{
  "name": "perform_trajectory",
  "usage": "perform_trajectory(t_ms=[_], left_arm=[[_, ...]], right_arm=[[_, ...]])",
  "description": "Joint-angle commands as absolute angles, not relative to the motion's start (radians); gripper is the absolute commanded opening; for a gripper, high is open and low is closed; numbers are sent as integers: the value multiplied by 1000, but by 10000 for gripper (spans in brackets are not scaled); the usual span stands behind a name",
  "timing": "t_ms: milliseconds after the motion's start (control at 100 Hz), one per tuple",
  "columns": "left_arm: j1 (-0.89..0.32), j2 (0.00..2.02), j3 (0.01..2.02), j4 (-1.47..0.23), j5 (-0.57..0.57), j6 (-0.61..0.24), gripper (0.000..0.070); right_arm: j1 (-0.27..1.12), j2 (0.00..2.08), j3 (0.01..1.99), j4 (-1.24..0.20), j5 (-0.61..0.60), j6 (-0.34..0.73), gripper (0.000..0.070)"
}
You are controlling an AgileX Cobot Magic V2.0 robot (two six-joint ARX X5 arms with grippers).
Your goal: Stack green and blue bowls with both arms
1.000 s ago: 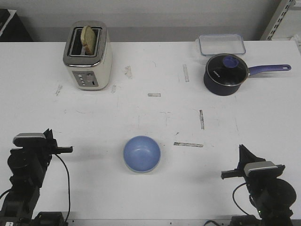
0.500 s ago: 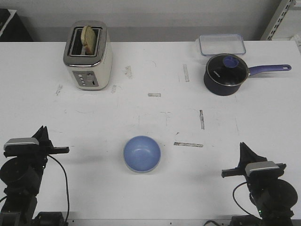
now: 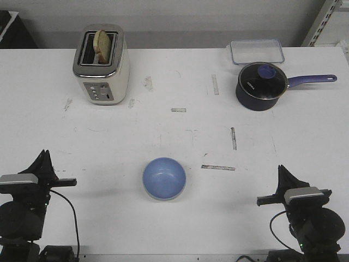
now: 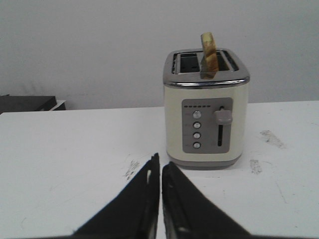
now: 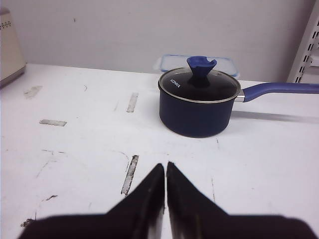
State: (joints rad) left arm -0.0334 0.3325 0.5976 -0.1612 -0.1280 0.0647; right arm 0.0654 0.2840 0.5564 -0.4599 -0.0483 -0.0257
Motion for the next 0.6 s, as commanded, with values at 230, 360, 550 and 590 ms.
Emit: perform_trajectory(t_ms=[230,360,550,590], left_arm=[[-42,187,275,57,-120,10,2],[-10,122,169,57,-58,9,2],[15,-4,13,109,-4,9,2],[15,2,12,94,2,7,1]], right_arm=[[67,289,557,-449,-45,-16,0],[67,289,557,-449,-45,-16,0],[67,289,557,-449,-45,-16,0],[67,289,557,-449,-45,-16,0]])
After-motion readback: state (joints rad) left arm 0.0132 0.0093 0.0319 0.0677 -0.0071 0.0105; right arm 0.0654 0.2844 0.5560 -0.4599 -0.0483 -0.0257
